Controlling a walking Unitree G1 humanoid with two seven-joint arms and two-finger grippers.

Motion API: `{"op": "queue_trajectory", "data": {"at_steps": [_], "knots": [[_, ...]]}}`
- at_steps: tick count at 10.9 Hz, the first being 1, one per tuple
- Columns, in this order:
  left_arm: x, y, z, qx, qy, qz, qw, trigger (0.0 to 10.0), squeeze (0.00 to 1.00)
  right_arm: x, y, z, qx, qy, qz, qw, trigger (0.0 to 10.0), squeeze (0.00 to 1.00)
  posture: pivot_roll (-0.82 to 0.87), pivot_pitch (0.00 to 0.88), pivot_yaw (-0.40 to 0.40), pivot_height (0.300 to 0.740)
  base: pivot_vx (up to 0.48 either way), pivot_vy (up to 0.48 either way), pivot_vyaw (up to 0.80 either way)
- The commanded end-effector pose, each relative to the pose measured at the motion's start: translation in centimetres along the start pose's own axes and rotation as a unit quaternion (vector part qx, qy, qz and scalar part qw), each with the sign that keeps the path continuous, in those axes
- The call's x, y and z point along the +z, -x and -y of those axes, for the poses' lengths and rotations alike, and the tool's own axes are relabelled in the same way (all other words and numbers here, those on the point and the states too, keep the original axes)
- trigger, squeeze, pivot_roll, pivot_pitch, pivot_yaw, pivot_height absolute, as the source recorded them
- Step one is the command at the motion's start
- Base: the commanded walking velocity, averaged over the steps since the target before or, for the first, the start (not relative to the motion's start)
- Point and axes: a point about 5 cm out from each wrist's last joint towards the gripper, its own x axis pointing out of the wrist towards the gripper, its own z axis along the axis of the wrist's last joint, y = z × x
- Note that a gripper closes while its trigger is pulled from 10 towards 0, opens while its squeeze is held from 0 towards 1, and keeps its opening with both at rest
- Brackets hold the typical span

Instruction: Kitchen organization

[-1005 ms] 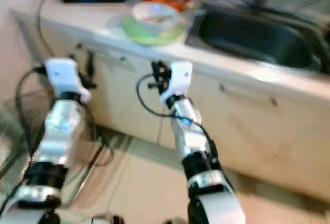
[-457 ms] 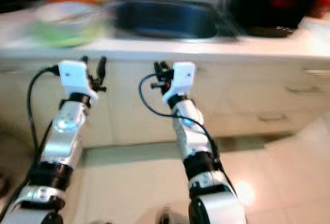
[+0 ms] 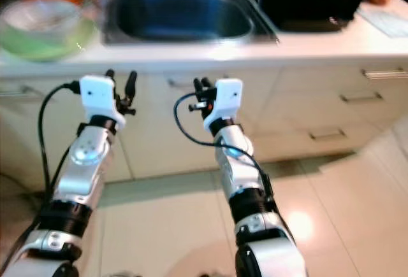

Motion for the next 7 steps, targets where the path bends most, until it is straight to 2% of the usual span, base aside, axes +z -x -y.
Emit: {"op": "queue_trajectory", "data": {"at_steps": [1, 3, 7], "knots": [[-0.01, 0.12, -0.4, 0.009, -0.006, 0.001, 1.0, 10.0, 0.0, 0.31, -0.2, -0.38, 0.013, 0.011, 0.006, 1.0, 10.0, 0.0, 0.06, 0.045, -0.072, 0.74, 0.368, 0.0, 0.8], [0.02, 0.14, -0.4, 0.01, -0.007, 0.003, 1.0, 10.0, 0.0, 0.22, -0.19, -0.38, 0.011, 0.01, 0.005, 1.0, 10.0, 0.0, 0.06, 0.043, -0.072, 0.74, 0.377, 0.0, 0.75], [0.32, 0.0, -0.46, 0.008, -0.01, 0.007, 1.0, 10.0, 0.0, 0.4, -0.32, -0.17, 0.002, -0.007, 0.009, 1.0, 10.0, 0.0, 0.06, 0.053, -0.072, 0.74, 0.38, 0.0, 0.0]]}}
